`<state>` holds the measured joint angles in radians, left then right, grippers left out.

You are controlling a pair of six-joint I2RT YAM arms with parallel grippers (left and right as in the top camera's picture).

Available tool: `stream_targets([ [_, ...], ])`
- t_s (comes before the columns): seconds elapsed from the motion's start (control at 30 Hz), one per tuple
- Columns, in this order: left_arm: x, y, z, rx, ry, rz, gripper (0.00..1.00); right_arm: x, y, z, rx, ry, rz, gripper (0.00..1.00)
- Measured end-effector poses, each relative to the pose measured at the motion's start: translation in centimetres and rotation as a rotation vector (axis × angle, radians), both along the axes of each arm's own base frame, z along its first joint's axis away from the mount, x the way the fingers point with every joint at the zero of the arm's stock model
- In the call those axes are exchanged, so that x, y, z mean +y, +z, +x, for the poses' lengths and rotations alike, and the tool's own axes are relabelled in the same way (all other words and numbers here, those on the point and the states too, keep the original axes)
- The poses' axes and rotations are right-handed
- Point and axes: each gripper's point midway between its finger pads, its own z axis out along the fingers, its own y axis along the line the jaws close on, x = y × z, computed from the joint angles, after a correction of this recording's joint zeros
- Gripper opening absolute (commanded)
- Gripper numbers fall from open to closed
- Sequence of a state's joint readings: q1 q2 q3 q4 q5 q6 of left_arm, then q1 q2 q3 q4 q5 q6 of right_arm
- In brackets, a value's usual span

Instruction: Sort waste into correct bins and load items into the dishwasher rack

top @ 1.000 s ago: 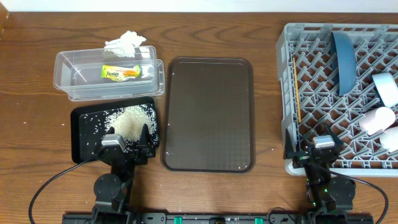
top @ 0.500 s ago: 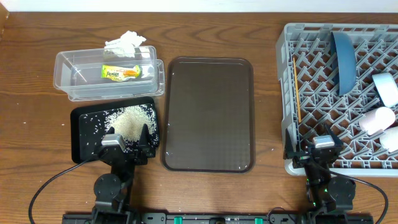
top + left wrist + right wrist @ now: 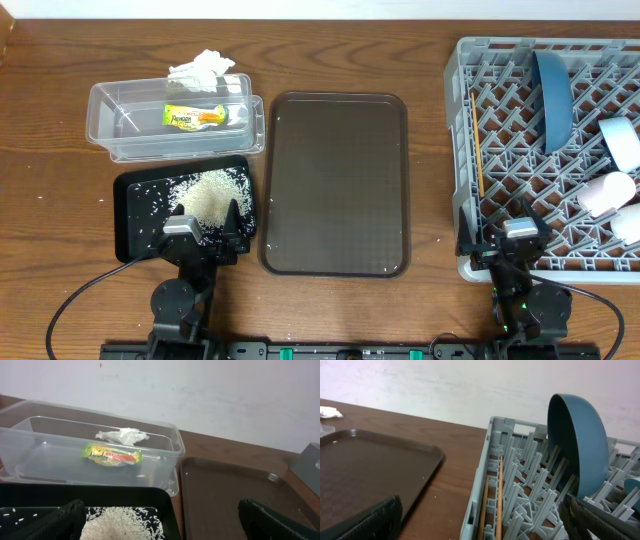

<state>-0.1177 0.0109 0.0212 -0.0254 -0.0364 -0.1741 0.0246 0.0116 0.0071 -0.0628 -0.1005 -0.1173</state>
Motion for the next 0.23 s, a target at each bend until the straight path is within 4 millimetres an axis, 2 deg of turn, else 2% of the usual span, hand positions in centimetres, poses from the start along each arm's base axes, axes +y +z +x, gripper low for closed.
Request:
stream_targets([
  [0.23, 0.00, 0.00, 0.00, 0.000, 0.000, 0.000, 1.00, 0.00, 0.00, 0.00, 0.000, 0.000, 0.000, 0.99],
])
